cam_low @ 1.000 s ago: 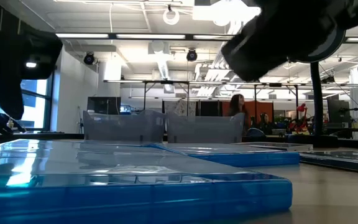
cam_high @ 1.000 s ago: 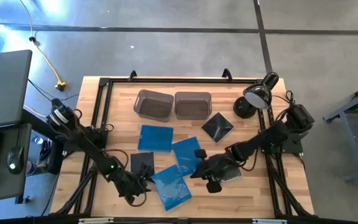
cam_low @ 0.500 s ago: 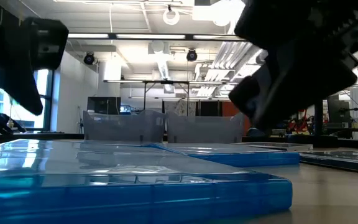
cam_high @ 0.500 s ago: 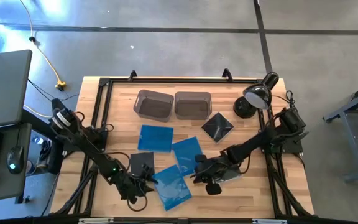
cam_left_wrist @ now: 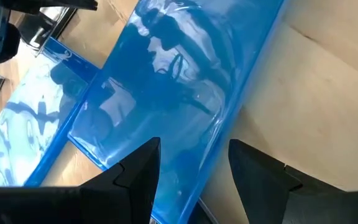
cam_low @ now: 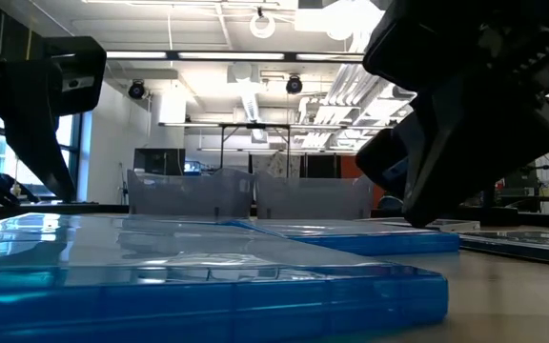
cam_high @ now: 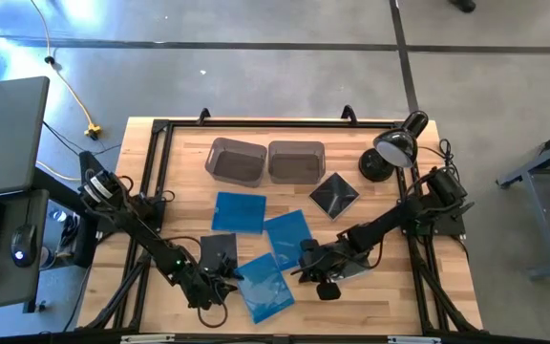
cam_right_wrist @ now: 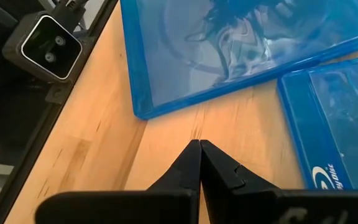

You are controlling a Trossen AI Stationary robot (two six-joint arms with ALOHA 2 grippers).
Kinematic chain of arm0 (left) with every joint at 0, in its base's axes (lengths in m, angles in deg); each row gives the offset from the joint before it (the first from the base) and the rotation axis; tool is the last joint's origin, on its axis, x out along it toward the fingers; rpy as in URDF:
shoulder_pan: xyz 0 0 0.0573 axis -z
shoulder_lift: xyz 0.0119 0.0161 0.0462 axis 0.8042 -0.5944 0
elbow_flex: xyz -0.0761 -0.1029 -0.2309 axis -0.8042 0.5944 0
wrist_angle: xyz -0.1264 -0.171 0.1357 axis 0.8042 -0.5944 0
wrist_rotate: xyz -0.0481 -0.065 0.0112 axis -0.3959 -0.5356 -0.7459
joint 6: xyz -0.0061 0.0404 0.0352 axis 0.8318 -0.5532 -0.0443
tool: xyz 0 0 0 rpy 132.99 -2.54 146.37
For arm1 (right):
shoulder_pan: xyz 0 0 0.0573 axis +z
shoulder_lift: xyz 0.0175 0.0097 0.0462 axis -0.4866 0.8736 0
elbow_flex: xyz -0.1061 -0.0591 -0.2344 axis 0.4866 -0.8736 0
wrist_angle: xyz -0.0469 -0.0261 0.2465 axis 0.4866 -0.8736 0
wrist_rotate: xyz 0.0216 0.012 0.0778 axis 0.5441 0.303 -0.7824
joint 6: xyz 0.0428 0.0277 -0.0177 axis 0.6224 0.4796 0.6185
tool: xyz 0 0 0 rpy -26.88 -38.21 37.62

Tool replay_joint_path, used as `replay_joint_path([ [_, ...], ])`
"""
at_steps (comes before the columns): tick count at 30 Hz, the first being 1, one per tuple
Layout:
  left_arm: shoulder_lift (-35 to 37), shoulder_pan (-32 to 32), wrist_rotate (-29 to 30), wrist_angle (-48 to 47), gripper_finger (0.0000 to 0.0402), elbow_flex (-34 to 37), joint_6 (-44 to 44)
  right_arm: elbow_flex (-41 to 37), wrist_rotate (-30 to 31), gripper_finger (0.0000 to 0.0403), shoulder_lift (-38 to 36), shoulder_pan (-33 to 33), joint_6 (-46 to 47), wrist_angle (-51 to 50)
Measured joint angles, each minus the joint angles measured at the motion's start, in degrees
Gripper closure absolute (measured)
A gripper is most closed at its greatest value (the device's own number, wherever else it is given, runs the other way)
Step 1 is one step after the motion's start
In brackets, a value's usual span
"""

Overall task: Pick & place jewel cases by type
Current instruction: Put the bottom left blue CD case into the left black bin

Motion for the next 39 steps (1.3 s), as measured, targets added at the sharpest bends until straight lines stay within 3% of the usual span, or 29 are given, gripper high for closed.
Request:
replay_joint_path([
  [7, -2.33, -0.39, -1.59, 0.90, 0.0215, -0.09, -0.52, 0.00, -0.01, 0.0403, 0.50, -0.02, 0.09, 0.20],
  [15, -2.69, -0.44, 6.90, 4.15, 0.0215, -0.13, -7.42, 0.01, -1.27, 0.0403, 5.55, -0.59, 1.16, 5.31],
  [19, -2.69, -0.75, 6.82, 4.19, 0.0215, -0.33, -8.70, 0.04, -2.40, 0.0403, 7.20, -1.20, 0.31, 10.58],
  [33, -2.69, -6.42, 2.13, 7.93, 0.0217, -0.39, -10.19, 0.13, -4.16, 0.0403, 7.37, -1.92, -0.30, 12.41],
  [39, -2.67, -6.36, 1.87, 8.38, 0.0259, -0.42, -10.38, 0.13, -3.61, 0.0403, 7.37, -1.92, -0.37, 12.42],
])
